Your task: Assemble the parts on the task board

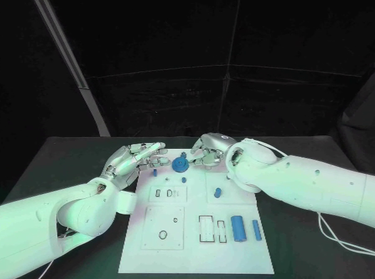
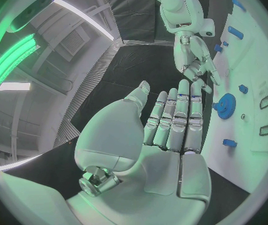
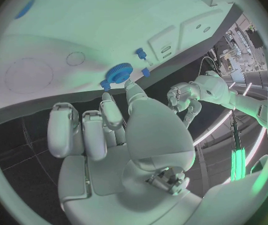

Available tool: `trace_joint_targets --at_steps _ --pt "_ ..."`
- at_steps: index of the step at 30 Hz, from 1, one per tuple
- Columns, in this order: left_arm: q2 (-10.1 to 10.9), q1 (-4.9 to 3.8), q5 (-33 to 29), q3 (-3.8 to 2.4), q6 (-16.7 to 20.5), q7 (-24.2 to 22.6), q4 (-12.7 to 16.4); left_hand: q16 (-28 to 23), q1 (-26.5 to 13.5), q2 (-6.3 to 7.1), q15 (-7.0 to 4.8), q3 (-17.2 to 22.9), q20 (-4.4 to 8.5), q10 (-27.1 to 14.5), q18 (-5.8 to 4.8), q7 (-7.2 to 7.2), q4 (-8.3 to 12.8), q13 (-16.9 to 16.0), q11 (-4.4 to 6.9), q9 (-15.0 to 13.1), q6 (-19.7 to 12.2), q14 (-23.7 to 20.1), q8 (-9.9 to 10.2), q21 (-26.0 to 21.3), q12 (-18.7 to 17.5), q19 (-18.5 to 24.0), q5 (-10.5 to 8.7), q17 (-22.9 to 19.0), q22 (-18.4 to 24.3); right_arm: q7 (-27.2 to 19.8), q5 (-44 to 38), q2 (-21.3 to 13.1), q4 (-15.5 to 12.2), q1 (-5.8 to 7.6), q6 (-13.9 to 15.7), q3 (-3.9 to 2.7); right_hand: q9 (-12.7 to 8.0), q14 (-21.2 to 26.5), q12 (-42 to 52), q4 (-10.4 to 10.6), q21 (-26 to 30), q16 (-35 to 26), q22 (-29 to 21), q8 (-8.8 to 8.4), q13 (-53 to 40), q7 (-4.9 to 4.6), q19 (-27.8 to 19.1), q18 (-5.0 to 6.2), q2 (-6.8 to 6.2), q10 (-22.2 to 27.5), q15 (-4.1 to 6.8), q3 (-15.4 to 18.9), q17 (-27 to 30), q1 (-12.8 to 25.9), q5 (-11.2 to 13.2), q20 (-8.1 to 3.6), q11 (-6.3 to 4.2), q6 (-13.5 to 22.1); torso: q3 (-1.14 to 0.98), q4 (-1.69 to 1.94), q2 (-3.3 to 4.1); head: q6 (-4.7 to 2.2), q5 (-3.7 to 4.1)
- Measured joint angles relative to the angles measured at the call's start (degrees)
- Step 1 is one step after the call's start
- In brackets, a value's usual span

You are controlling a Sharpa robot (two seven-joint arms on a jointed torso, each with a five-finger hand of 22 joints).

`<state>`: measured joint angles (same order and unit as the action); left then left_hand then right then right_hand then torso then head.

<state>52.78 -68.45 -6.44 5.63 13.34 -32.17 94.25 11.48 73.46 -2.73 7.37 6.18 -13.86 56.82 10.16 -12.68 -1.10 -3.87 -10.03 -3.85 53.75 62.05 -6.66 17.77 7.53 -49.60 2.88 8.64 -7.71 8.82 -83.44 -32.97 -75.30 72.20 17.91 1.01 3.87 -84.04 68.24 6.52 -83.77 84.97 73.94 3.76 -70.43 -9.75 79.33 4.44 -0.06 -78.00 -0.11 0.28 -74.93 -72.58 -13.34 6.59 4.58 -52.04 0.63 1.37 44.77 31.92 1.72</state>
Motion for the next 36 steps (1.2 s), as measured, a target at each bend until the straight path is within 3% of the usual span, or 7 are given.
trace_joint_targets --at_steps 4,8,16,21,25,36 --pt "0.3 0.00 0.0 0.00 0.0 0.0 0.0 0.0 0.0 0.00 0.00 0.0 0.00 0.0 0.00 0.00 0.0 0.0 0.00 0.0 0.0 0.0 0.0 0.0 0.0 0.0 0.00 0.0 0.0 -5.1 5.2 -5.5 -3.0 0.01 2.3 -0.01 0.1 0.0 -1.5 -1.1 0.5 -0.8 -1.2 0.00 1.2 0.41 -0.9 -0.01 -0.45 1.0 0.00 0.0 0.0 -1.2 0.8 -0.05 -0.42 -0.4 0.00 -0.16 -0.12 -0.16 0.09" --pt "0.4 0.00 0.0 0.00 0.0 0.0 0.1 0.0 0.0 0.00 0.00 -0.2 0.00 0.0 -0.01 0.00 0.2 0.0 0.00 0.0 0.0 0.0 0.0 0.0 0.0 0.0 0.00 0.0 0.0 -9.2 10.2 -11.1 -5.4 0.04 2.7 -0.01 0.1 0.0 -2.5 -2.2 0.7 -1.0 -1.8 0.00 2.1 0.75 -1.2 -0.01 -1.12 1.4 0.00 0.2 0.0 -2.7 0.8 -0.26 -0.49 -1.3 0.01 -0.47 -0.25 -0.27 0.27" --pt "0.2 0.00 0.0 0.00 -0.2 0.1 0.1 0.0 0.3 -0.27 -0.42 0.1 0.37 1.4 -0.01 0.42 0.7 0.0 0.50 0.0 0.8 0.9 0.0 0.0 0.0 -0.4 0.00 0.6 0.1 -13.8 15.3 -17.7 -5.8 0.03 2.3 0.03 0.1 0.0 -3.1 -3.5 0.9 -1.3 -1.9 0.21 2.6 0.97 -1.4 0.00 -1.58 1.6 0.00 0.4 0.0 -4.3 0.8 -0.46 -0.69 -1.9 -0.14 -1.37 -0.46 -0.38 0.38" --pt "-0.1 0.00 0.0 0.00 -0.4 0.1 0.0 0.0 0.3 -0.27 -0.34 0.1 0.43 1.4 0.00 0.41 0.7 0.0 0.50 0.0 0.8 1.0 0.0 0.0 0.0 -0.4 0.00 0.6 0.1 -15.3 16.7 -19.1 -4.9 -0.32 1.9 0.07 0.1 0.0 -3.5 -3.6 0.9 -1.3 -2.0 0.21 3.0 0.97 -1.4 0.00 -1.58 1.8 0.00 0.6 0.0 -4.3 1.3 -0.46 -0.90 -1.9 -0.27 -1.69 -0.51 -0.46 0.63" --pt "-0.2 0.00 0.0 0.00 -0.5 0.2 -0.2 0.0 0.3 -0.27 -0.32 0.1 0.43 1.4 -0.01 0.42 0.7 0.0 0.50 0.0 0.8 0.9 0.0 0.0 0.0 -0.4 0.00 0.7 0.1 -15.9 17.5 -19.2 -4.1 -0.79 1.6 0.07 0.1 0.0 -3.9 -3.7 1.1 -1.3 -2.1 0.21 3.3 0.97 -1.4 0.00 -1.58 1.8 0.00 0.9 0.0 -4.3 1.3 -0.46 -0.85 -1.9 -0.25 -1.65 -0.51 -0.49 1.07" --pt "-0.4 0.02 0.0 0.00 -0.6 0.3 -0.5 0.0 0.3 -0.27 -0.32 0.2 0.43 1.6 -0.01 0.42 0.9 0.0 0.71 0.0 0.8 0.9 0.0 0.0 0.0 -0.4 0.00 0.7 0.1 -16.3 17.8 -17.9 -1.0 -2.35 0.6 0.08 0.0 0.0 -4.9 -3.8 1.3 -1.5 -2.6 -0.01 4.2 0.45 -1.8 -0.01 -1.89 2.5 0.00 1.4 0.0 -4.6 1.5 -0.45 -0.59 -1.0 -0.14 -1.46 -0.47 -0.25 1.26"
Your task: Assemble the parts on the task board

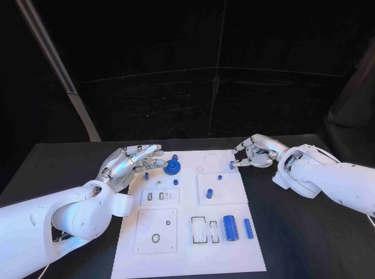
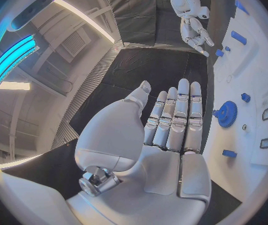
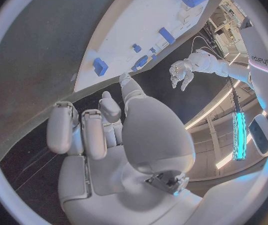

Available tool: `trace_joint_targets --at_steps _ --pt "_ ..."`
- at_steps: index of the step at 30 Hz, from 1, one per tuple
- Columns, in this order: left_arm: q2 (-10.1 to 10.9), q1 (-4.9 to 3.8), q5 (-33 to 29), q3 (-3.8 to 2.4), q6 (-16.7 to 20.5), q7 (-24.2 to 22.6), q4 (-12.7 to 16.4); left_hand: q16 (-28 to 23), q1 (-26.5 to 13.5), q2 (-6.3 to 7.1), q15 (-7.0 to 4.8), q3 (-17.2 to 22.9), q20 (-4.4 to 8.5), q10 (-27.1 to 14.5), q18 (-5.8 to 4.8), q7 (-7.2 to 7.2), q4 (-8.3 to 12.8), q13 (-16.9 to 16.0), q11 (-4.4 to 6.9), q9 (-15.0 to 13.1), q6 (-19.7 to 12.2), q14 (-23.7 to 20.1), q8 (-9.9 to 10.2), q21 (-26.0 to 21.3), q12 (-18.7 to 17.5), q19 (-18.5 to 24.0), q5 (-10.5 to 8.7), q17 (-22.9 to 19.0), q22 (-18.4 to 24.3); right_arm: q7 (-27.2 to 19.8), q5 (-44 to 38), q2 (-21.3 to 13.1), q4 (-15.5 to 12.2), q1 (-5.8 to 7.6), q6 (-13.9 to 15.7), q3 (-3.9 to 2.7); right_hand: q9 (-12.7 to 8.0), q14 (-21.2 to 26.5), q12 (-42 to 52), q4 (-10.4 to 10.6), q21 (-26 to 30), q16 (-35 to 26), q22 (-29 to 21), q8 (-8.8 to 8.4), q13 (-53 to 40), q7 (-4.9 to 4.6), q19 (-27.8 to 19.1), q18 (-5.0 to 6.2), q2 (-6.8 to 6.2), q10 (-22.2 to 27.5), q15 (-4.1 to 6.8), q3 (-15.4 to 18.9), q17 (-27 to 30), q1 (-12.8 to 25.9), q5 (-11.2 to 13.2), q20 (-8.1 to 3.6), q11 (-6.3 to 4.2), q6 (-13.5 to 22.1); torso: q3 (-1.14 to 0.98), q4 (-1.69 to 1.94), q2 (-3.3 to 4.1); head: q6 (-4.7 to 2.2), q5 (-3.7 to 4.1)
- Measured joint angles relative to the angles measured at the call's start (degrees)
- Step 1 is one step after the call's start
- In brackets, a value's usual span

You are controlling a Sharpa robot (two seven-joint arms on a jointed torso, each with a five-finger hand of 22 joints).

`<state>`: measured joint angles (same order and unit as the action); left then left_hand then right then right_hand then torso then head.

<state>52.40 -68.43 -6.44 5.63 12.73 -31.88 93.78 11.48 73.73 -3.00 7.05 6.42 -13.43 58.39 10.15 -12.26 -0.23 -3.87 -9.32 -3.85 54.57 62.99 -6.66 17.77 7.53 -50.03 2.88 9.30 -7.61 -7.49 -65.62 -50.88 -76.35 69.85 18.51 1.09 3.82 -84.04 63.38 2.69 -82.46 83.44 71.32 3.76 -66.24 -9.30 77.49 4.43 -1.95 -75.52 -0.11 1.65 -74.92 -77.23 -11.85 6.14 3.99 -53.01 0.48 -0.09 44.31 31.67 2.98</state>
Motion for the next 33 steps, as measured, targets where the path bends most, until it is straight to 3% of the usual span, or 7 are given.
trace_joint_targets --at_steps 7,13,17,33 --pt "-0.1 0.01 0.0 0.01 -0.1 0.0 -0.1 0.0 0.0 0.00 0.00 0.0 0.00 0.0 0.00 0.00 0.0 0.0 0.00 0.0 0.0 0.0 0.0 0.0 0.0 0.0 0.00 0.0 0.0 0.1 -0.7 1.2 1.8 -0.64 -0.5 0.01 0.0 0.0 -0.2 -0.3 0.0 0.0 -0.1 0.00 0.1 -0.03 0.0 0.00 -0.21 0.0 0.00 0.3 0.0 -0.2 0.0 0.00 0.00 0.4 0.03 0.01 0.02 0.27 0.05" --pt "-0.1 0.01 0.0 0.01 -0.1 0.1 -0.2 0.0 0.0 0.00 0.00 0.0 0.00 0.0 0.00 0.00 0.0 0.0 0.00 0.0 0.0 0.0 0.0 0.0 0.0 0.0 0.00 0.0 0.0 0.3 -1.7 1.9 3.0 -0.94 -0.9 0.01 0.0 0.0 -0.2 -1.2 0.0 0.0 -0.1 0.00 0.1 -0.03 0.0 0.00 0.93 0.0 0.00 -0.2 0.0 -2.0 0.5 0.00 0.00 0.4 0.05 0.06 0.01 0.40 0.09" --pt "-0.1 0.01 0.0 0.01 -0.1 0.1 -0.3 0.0 0.0 0.00 0.00 0.0 0.00 0.0 0.00 0.00 0.0 0.0 0.00 0.0 0.0 0.0 0.0 0.0 0.0 0.0 0.00 0.0 0.0 0.4 -2.3 2.4 3.7 -1.13 -1.2 0.00 0.1 0.0 -0.2 -2.2 0.0 -0.3 -0.1 0.24 0.1 0.30 0.0 0.00 2.02 0.0 0.00 -1.3 0.0 -3.7 2.6 0.00 0.00 0.0 0.05 0.06 -0.01 0.53 0.09" --pt "-0.1 0.01 0.0 0.02 -0.2 0.1 -0.5 0.0 0.0 0.00 0.01 0.0 0.00 0.0 0.00 0.00 0.0 0.0 0.00 0.0 0.0 0.0 0.0 0.0 -0.2 0.0 0.00 0.0 0.1 0.5 -3.5 3.6 5.0 -1.54 -2.2 0.00 0.3 0.0 0.1 -2.9 0.0 -0.3 0.1 0.89 -0.5 0.36 0.0 0.00 2.43 -0.2 0.43 -1.9 0.0 -4.5 3.3 0.00 -0.22 -1.7 0.06 0.06 -0.04 0.77 -0.01"
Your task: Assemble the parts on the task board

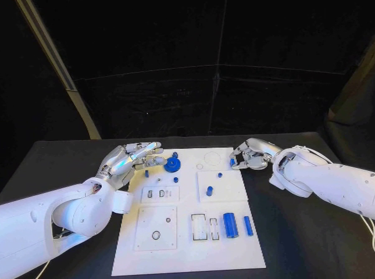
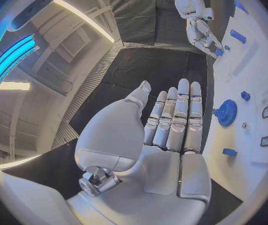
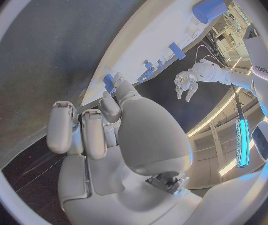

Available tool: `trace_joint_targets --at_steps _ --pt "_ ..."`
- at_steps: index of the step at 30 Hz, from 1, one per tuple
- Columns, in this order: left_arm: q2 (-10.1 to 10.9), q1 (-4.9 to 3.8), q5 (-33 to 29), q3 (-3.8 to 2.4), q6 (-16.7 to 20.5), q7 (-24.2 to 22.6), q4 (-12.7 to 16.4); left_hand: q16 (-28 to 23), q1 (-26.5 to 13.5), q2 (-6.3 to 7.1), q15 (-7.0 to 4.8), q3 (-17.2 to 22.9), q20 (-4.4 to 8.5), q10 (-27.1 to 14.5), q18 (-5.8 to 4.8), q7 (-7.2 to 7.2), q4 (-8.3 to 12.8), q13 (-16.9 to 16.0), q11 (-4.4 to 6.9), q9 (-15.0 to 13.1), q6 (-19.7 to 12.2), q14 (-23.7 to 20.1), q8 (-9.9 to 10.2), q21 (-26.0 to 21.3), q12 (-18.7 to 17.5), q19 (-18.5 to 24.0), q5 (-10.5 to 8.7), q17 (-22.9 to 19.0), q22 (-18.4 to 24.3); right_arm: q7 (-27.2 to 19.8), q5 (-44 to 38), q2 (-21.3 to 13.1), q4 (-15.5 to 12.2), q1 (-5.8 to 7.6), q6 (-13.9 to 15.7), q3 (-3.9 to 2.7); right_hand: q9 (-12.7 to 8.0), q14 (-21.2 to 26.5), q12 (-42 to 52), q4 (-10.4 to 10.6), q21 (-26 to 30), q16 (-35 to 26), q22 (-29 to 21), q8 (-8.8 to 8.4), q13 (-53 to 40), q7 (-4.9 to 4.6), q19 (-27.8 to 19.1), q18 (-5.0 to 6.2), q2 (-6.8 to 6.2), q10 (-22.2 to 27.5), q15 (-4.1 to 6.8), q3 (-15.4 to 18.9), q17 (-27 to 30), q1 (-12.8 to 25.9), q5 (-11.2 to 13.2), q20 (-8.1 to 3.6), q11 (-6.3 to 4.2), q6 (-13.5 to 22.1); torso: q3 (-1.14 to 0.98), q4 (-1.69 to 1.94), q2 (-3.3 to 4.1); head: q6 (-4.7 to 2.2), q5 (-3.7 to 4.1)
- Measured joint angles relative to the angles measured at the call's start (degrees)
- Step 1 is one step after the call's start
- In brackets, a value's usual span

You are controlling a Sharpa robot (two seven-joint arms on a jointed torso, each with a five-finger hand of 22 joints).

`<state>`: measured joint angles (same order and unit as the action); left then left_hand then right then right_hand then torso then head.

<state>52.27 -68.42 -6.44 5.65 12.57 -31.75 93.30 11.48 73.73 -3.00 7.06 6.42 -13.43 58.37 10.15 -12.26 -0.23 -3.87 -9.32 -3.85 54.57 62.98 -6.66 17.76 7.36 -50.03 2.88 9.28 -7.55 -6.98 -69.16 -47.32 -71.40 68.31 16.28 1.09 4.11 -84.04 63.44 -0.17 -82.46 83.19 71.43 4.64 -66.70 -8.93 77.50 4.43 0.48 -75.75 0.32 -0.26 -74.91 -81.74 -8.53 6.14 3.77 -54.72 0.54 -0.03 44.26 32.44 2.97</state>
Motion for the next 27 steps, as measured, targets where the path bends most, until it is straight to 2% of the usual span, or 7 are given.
trace_joint_targets --at_steps 9,13,15,19,22,24,27 --pt "0.0 0.00 0.0 0.00 0.0 0.0 0.0 0.0 0.0 0.00 0.00 0.0 0.00 0.0 0.00 0.00 0.0 0.0 0.00 0.0 0.0 0.0 0.0 0.0 -0.1 0.0 0.00 0.0 0.0 0.0 -0.2 0.3 0.2 -0.02 -0.3 0.00 0.1 0.0 0.6 -0.3 0.0 0.0 0.3 0.31 -0.4 0.40 0.0 0.00 0.09 -0.3 0.00 -0.3 0.0 0.1 0.0 -0.04 -0.30 -1.5 -0.02 -0.01 0.00 0.09 0.00" --pt "0.0 0.00 0.0 0.00 0.0 0.1 0.0 0.0 0.0 0.00 0.00 0.0 0.00 0.0 0.00 0.00 0.0 0.0 0.00 0.0 0.0 0.0 0.0 0.0 -0.1 0.0 0.00 0.0 0.0 0.1 -0.2 0.5 0.3 -0.03 -0.4 0.00 0.2 0.1 0.7 -0.3 0.0 0.0 0.5 0.90 -0.6 0.77 0.2 0.00 1.02 -0.5 0.33 -0.8 0.0 0.4 0.4 -0.24 -0.53 -3.2 -0.03 -0.01 -0.01 0.12 0.00" --pt "0.0 0.00 0.0 0.00 0.0 0.1 0.0 0.0 0.0 0.00 0.00 0.0 0.00 0.0 0.00 0.00 0.0 0.0 0.00 0.0 0.0 0.0 0.0 0.0 -0.1 0.0 0.00 0.0 0.0 0.1 -0.2 0.5 0.4 -0.03 -0.4 0.00 0.2 0.0 1.1 -0.4 0.0 0.0 0.6 1.43 -0.8 1.11 0.4 0.00 1.80 -0.9 0.49 -1.6 0.0 0.2 1.8 -0.43 -0.93 -4.5 -0.03 -0.01 -0.02 0.14 0.00" --pt "0.0 0.00 0.0 0.00 0.0 0.1 -0.1 0.0 0.0 0.00 0.00 0.0 0.00 0.0 0.00 0.00 0.0 0.0 0.00 0.0 0.0 0.0 0.0 0.0 -0.1 0.0 0.00 0.0 0.0 0.2 -0.3 0.5 0.6 -0.03 -0.3 -0.02 0.2 0.1 1.1 -0.6 0.0 0.0 0.8 1.79 -1.0 1.55 0.7 0.00 2.32 -1.1 0.93 -2.5 0.0 0.2 3.7 -0.74 -1.14 -5.7 -0.02 -0.01 -0.03 0.18 0.00" --pt "0.0 0.00 0.0 0.00 0.0 0.1 -0.1 0.0 0.0 0.00 0.00 0.0 0.00 0.0 0.00 0.00 0.0 0.0 0.00 0.0 0.0 0.0 0.0 0.0 -0.1 0.0 0.00 0.0 0.0 0.3 -0.3 0.6 0.6 -0.03 -0.3 -0.05 0.2 -0.1 1.3 -0.8 0.0 0.0 0.9 2.02 -1.1 1.91 0.6 0.00 2.61 -1.2 1.13 -3.2 0.0 0.2 4.0 -1.04 -1.22 -6.6 -0.02 -0.01 -0.03 0.23 0.01" --pt "0.0 0.00 0.0 0.00 0.0 0.1 -0.1 0.0 0.0 0.00 0.00 0.0 0.00 0.0 0.00 0.00 0.0 0.0 0.00 0.0 0.0 0.0 0.0 0.0 -0.1 0.0 0.00 0.0 0.0 0.4 -0.3 0.6 0.6 -0.01 -0.1 -0.05 0.2 0.1 1.3 -1.1 0.0 0.0 0.9 2.23 -1.1 1.86 0.7 0.00 2.91 -1.2 1.34 -3.7 0.0 0.0 4.3 -1.14 -1.65 -6.8 -0.03 -0.01 -0.03 0.26 0.01" --pt "0.1 0.00 0.0 0.00 0.0 0.1 -0.1 0.0 0.0 0.00 0.00 0.0 0.00 0.0 0.00 0.00 0.0 0.0 0.00 0.0 0.0 0.0 0.0 0.0 -0.1 0.0 0.00 0.0 0.0 0.5 -0.3 0.7 0.6 -0.01 0.2 -0.04 0.2 0.1 1.3 -1.3 0.0 0.0 1.0 2.40 -1.1 1.76 0.9 0.00 3.21 -1.2 1.34 -4.4 0.0 -0.2 4.4 -1.34 -1.64 -6.9 -0.03 -0.02 -0.02 0.30 0.01"
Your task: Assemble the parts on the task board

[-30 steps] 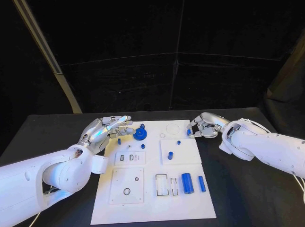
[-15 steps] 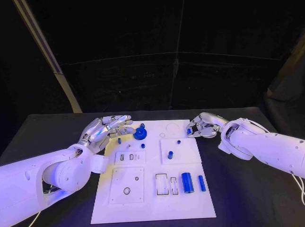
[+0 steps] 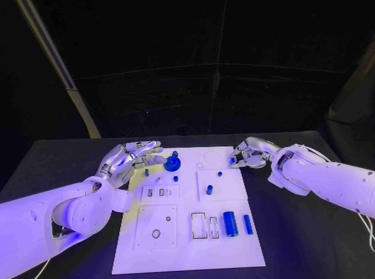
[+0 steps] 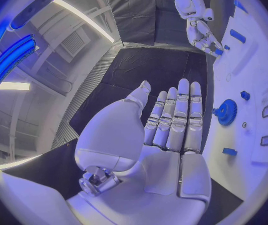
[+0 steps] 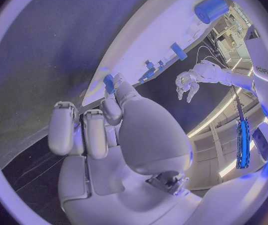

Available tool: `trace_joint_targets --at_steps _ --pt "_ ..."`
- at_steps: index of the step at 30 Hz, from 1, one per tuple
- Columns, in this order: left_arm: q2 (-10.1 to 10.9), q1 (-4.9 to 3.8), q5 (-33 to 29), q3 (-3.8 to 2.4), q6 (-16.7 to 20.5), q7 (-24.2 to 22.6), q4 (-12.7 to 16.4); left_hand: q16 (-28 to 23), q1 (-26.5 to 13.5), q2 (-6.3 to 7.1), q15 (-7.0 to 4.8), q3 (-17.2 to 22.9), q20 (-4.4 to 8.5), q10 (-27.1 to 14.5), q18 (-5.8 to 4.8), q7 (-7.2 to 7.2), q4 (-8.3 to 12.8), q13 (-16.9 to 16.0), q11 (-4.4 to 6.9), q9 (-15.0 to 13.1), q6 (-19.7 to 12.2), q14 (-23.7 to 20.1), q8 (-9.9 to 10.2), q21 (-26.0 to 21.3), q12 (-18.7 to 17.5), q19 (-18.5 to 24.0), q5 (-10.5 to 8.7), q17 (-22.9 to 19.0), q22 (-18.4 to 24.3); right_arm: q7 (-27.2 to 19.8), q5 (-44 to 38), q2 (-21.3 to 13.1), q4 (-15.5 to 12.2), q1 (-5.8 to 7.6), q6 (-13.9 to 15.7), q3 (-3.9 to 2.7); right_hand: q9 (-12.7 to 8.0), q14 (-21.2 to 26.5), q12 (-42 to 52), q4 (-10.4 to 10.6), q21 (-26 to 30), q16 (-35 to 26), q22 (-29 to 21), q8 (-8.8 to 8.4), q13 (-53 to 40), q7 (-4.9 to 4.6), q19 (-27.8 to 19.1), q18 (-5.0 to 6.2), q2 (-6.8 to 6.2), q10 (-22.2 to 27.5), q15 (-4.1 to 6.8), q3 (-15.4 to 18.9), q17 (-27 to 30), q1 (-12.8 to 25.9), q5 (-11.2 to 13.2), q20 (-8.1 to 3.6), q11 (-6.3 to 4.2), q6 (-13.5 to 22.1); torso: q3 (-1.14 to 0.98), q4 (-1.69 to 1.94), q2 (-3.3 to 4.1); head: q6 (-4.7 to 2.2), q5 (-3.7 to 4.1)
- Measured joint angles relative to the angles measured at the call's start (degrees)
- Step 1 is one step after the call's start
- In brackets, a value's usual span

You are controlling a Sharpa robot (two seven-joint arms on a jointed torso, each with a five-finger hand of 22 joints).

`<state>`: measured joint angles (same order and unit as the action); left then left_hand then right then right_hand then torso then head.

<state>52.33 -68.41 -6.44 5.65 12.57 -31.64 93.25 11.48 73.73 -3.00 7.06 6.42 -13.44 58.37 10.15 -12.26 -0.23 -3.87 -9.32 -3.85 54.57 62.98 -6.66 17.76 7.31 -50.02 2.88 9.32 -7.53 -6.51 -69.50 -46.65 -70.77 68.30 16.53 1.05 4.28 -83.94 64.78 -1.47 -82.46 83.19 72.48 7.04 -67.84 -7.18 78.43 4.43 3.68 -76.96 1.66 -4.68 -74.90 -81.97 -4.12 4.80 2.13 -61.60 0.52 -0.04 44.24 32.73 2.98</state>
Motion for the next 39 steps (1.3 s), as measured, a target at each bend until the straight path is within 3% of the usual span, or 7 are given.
trace_joint_targets --at_steps 5,10,18,24,28,34,39 --pt "0.1 0.00 0.0 0.00 0.0 0.0 0.0 0.0 0.0 0.00 0.00 0.0 0.00 0.0 0.00 0.00 0.0 0.0 0.00 0.0 0.0 0.0 0.0 0.0 0.0 0.0 0.00 0.0 0.0 0.3 0.0 -0.1 -0.8 -0.01 1.0 0.04 0.0 0.0 -0.1 -0.3 0.0 0.0 0.1 0.02 0.1 0.00 0.0 0.01 0.44 0.0 0.00 -0.4 0.0 0.1 0.1 0.00 0.00 0.0 -0.02 -0.01 -0.01 0.05 -0.08" --pt "0.3 0.00 0.0 0.01 0.0 0.0 0.1 0.0 0.0 0.00 0.00 0.0 0.00 0.0 0.00 0.00 0.0 0.0 0.00 0.0 0.0 0.0 0.0 0.0 0.0 0.0 0.00 0.0 0.0 0.7 0.3 -1.6 -3.7 -0.02 2.4 0.01 -0.3 0.0 -0.9 -0.3 0.0 0.0 0.5 -0.70 0.9 0.00 0.2 0.00 0.82 0.2 0.00 -1.3 0.0 0.5 -1.7 -0.21 -0.20 0.0 -0.01 -0.01 -0.08 0.02 -0.12" --pt "0.2 0.00 0.0 0.01 0.0 0.0 0.1 -0.2 0.0 0.00 0.00 0.1 0.00 0.0 0.00 0.00 0.4 0.0 0.00 0.0 0.0 0.0 0.2 0.0 0.0 0.0 0.00 0.0 0.1 2.3 2.0 -3.3 -11.8 0.48 5.4 -0.08 -0.6 0.0 -0.9 -0.8 -0.4 0.0 1.3 -1.29 0.9 -0.01 0.4 0.00 1.02 0.2 0.00 -1.9 0.0 1.5 -3.1 -0.42 -0.20 0.0 0.19 0.02 -0.58 0.20 -0.21" --pt "0.2 0.00 0.0 0.01 0.0 0.0 -0.1 -0.2 0.0 0.00 0.00 0.1 0.00 0.0 0.01 0.00 0.4 0.0 0.00 0.0 0.0 0.0 0.2 0.0 0.0 0.0 0.00 0.0 0.1 3.9 2.9 -1.0 -15.9 1.48 7.2 -0.23 -0.6 0.0 -0.9 -0.9 -0.4 0.0 1.4 -1.35 0.7 0.01 0.6 0.01 0.95 0.2 -0.01 -1.9 0.0 1.6 -3.1 -0.20 -0.20 0.1 0.36 0.22 -1.05 0.69 -0.71" --pt "0.2 -0.03 0.0 0.00 0.0 0.0 -0.3 -0.2 0.0 0.00 0.00 0.1 0.00 0.0 0.00 0.00 0.4 0.0 0.00 0.0 0.0 0.0 0.2 0.0 0.0 0.0 0.00 0.0 0.1 4.8 3.5 2.8 -16.2 1.73 7.5 -0.23 -0.6 0.0 -0.9 -0.6 -0.4 0.0 1.4 -1.58 0.7 -0.03 0.6 0.01 0.66 0.2 0.00 -2.2 0.0 1.9 -3.1 -0.20 -0.20 0.2 0.56 0.48 -1.34 1.00 -1.18" --pt "0.4 -0.27 0.0 0.00 0.0 0.0 -0.6 -0.2 0.0 0.00 0.00 0.1 0.00 0.0 0.00 0.00 0.4 0.0 0.00 0.0 0.0 0.0 0.2 0.0 0.0 0.0 0.00 0.0 0.1 6.9 2.8 8.8 -14.4 1.75 7.1 -0.17 -0.6 0.0 -0.9 -0.4 -0.4 0.0 1.5 -1.52 0.8 -0.03 0.6 0.00 0.29 0.2 -0.01 -2.7 0.0 2.2 -3.1 -0.20 -0.19 0.3 0.79 0.82 -1.63 1.48 -1.63" --pt "0.6 -0.52 0.0 -0.02 0.2 0.0 -0.7 -0.6 0.4 -0.03 0.00 0.3 0.00 0.0 0.01 0.00 0.6 0.0 0.00 0.0 0.0 0.0 0.3 0.0 -0.3 0.0 0.00 0.0 0.2 9.2 0.7 12.4 -12.9 1.00 6.2 -0.15 -0.6 0.0 -1.4 0.1 -0.4 0.0 1.5 -1.52 1.1 -0.06 0.6 0.00 0.28 0.2 -0.01 -3.2 0.0 2.3 -3.1 -0.20 -0.19 0.5 0.99 1.21 -1.75 1.98 -1.93"
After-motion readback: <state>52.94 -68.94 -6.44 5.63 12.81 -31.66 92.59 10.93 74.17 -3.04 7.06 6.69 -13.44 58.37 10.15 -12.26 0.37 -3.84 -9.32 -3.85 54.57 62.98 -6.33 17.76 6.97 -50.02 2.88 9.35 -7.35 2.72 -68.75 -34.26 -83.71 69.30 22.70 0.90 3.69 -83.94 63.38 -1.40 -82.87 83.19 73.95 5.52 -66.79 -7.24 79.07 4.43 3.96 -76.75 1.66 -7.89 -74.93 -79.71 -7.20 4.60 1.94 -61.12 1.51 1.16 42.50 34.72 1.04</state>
